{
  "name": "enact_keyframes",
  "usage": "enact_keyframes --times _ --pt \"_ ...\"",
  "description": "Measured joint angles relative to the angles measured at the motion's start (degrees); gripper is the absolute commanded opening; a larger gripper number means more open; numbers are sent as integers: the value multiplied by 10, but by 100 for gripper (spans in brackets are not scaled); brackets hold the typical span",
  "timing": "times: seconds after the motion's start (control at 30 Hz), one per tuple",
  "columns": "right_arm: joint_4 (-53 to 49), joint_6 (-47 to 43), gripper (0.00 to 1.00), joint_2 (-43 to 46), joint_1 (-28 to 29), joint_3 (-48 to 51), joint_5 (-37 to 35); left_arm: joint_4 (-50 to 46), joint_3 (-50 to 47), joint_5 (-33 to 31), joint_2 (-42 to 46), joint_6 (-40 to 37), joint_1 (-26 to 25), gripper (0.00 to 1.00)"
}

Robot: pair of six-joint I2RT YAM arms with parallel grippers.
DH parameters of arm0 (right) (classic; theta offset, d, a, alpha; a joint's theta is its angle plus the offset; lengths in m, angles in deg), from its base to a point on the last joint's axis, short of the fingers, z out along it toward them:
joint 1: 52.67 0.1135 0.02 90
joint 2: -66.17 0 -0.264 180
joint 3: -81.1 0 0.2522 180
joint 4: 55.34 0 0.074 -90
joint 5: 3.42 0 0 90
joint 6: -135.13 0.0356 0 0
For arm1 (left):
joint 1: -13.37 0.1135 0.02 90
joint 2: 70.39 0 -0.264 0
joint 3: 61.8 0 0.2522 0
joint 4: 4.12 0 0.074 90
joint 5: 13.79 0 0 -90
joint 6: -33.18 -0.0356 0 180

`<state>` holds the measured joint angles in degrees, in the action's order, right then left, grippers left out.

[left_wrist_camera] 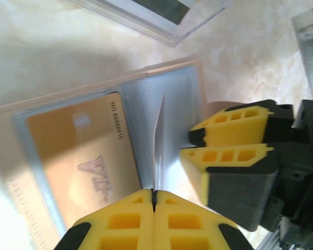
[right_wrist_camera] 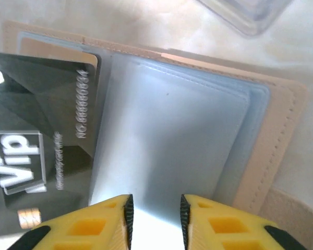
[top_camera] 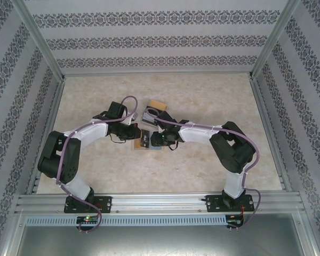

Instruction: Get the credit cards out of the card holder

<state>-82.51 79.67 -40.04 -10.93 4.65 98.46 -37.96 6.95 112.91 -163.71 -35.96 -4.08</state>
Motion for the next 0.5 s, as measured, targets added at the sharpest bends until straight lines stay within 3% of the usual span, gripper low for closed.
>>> enact_keyframes --times 0.2,0.5 --pt "47 13 60 54 -12 38 20 -29 0 -27 28 -12 18 0" --pt "146 33 72 96 -64 50 116 -53 29 -43 141 10 18 0"
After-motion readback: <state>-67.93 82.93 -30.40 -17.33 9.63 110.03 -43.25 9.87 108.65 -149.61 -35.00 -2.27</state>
